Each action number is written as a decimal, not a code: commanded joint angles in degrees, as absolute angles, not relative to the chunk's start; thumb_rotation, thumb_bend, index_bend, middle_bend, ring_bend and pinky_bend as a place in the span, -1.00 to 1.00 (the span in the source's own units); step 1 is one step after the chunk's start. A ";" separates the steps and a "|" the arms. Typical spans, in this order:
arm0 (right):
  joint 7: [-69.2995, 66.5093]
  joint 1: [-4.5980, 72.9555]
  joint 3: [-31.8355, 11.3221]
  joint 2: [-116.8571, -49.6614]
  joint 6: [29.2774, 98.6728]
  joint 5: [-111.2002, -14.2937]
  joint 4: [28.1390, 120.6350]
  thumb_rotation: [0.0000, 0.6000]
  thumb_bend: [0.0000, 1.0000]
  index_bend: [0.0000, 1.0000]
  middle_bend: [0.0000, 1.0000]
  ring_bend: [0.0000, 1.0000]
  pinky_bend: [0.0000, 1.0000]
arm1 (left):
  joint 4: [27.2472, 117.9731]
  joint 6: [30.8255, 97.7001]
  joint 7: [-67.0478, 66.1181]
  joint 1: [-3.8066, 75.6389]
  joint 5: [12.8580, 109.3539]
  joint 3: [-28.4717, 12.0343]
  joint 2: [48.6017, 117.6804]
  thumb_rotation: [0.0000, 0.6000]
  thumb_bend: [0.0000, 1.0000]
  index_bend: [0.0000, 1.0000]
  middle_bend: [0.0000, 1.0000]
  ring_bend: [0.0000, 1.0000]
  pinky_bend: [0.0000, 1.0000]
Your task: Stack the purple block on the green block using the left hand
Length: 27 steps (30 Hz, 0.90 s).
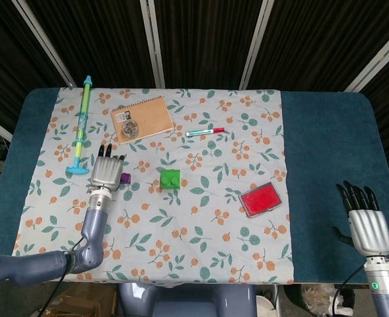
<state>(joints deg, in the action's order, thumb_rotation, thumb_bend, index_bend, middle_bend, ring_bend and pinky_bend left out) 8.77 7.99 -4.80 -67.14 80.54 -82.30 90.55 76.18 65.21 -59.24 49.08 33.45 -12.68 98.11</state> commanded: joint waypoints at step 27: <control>9.16 8.32 -4.81 -67.43 79.76 -81.57 90.15 1.00 -0.55 -0.94 -0.87 -0.81 -1.00 | 68.04 62.88 -58.55 49.84 34.79 -10.74 103.52 1.00 -0.51 -0.40 -0.07 -0.90 -1.00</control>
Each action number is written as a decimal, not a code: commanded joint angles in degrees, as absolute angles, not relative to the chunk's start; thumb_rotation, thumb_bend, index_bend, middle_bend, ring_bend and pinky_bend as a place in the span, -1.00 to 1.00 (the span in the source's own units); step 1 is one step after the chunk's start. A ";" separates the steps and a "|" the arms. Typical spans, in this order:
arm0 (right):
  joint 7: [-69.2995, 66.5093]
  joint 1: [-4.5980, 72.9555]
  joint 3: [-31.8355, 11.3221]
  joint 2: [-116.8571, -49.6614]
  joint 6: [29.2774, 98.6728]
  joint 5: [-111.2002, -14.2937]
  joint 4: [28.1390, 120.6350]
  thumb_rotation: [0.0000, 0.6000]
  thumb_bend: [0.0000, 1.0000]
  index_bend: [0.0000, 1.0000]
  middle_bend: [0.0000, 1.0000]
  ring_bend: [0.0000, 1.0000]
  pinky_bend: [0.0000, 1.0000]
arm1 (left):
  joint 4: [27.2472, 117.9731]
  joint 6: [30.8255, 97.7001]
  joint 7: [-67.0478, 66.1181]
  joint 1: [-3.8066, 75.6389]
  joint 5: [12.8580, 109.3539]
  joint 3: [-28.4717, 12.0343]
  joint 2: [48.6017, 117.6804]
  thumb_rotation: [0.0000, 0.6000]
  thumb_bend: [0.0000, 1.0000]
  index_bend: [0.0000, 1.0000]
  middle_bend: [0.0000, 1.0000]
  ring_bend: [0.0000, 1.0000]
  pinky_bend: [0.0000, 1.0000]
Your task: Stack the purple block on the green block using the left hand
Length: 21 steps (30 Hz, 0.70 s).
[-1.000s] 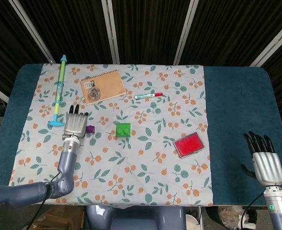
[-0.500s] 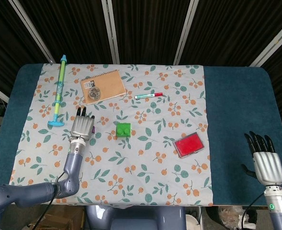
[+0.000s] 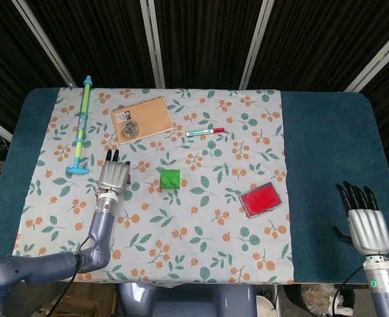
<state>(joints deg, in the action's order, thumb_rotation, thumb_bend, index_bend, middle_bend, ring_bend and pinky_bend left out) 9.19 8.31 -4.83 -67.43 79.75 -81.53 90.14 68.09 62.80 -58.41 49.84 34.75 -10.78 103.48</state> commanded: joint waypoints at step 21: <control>9.43 8.71 -4.77 -67.70 78.99 -81.19 89.97 1.00 -0.55 -0.94 -0.87 -0.81 -1.00 | 68.22 64.47 -60.77 49.49 36.01 -10.07 103.51 1.00 -0.50 -0.24 0.06 -0.87 -1.00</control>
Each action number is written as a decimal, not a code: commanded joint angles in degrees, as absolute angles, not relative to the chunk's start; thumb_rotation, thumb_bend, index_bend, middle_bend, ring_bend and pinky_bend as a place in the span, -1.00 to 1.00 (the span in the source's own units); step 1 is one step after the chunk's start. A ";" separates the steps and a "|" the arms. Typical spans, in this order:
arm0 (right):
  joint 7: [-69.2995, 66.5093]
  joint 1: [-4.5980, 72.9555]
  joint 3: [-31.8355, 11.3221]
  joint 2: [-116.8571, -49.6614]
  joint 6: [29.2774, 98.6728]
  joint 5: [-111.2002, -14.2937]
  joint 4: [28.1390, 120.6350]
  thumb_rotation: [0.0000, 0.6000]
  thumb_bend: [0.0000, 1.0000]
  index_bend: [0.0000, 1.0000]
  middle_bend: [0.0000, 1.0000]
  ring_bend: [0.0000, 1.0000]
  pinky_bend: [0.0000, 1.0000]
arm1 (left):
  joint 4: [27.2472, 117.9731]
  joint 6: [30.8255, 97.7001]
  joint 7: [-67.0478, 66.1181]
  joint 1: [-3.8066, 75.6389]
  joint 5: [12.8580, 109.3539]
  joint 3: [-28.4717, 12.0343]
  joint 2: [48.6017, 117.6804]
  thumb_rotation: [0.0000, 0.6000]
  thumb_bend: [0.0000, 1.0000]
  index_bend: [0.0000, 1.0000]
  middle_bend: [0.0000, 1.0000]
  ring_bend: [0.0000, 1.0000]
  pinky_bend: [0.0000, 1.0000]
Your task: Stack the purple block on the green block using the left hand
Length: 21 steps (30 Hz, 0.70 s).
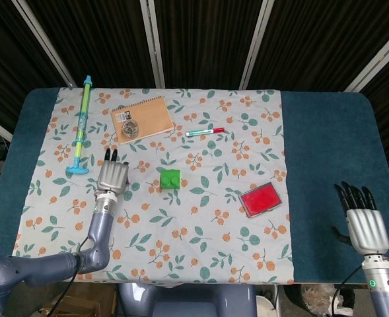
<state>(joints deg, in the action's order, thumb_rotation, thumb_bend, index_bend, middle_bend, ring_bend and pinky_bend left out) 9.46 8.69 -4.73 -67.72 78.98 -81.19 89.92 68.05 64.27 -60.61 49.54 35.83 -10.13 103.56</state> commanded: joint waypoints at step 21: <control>9.13 8.79 -4.65 -67.52 78.60 -80.90 90.17 1.00 -0.55 -0.94 -0.87 -0.81 -1.00 | 68.63 66.75 -64.06 49.23 38.10 -9.07 103.24 1.00 -0.48 0.06 0.10 -0.84 -1.00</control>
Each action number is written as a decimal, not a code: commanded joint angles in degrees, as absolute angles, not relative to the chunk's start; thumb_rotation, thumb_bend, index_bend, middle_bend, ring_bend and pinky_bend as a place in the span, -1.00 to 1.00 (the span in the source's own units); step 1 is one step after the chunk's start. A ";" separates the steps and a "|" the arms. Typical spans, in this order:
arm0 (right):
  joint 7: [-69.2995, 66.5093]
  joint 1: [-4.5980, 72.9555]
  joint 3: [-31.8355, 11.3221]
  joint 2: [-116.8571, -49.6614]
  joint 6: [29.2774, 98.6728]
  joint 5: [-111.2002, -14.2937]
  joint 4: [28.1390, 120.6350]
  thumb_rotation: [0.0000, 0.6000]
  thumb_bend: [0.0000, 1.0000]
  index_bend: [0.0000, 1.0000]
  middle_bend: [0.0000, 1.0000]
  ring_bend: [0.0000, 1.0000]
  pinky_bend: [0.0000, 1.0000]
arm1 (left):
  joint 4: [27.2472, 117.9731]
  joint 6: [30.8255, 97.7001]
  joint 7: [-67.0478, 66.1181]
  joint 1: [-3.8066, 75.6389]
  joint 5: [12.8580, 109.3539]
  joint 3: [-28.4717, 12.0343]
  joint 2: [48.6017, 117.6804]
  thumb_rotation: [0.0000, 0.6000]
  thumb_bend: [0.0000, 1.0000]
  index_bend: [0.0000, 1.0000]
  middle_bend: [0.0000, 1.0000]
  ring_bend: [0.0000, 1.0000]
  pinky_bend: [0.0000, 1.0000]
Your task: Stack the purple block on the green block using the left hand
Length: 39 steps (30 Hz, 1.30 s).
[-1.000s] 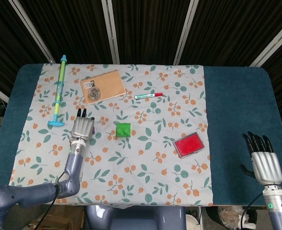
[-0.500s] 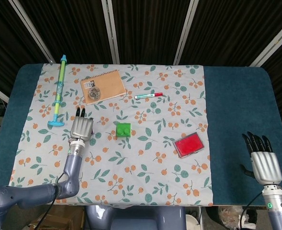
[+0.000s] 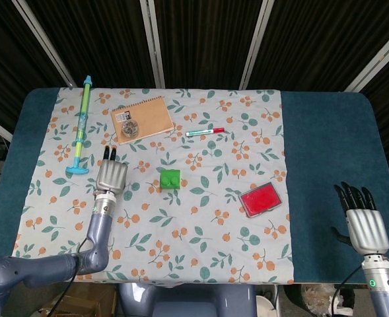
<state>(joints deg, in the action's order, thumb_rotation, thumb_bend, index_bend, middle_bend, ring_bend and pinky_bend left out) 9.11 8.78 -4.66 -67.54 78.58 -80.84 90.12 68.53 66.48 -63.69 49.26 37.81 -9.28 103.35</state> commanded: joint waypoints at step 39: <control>8.39 8.66 -4.40 -66.98 78.80 -81.22 90.71 1.00 -0.55 -0.94 -0.87 -0.81 -1.00 | 90.93 69.27 -57.76 50.25 36.84 -19.20 92.30 1.00 -0.45 0.04 0.12 -0.81 -1.00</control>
<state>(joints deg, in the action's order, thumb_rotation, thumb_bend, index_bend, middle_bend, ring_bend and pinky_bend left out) 8.39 8.66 -4.40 -66.98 78.80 -81.22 90.71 89.08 71.20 -60.58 50.46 38.89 -17.67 92.00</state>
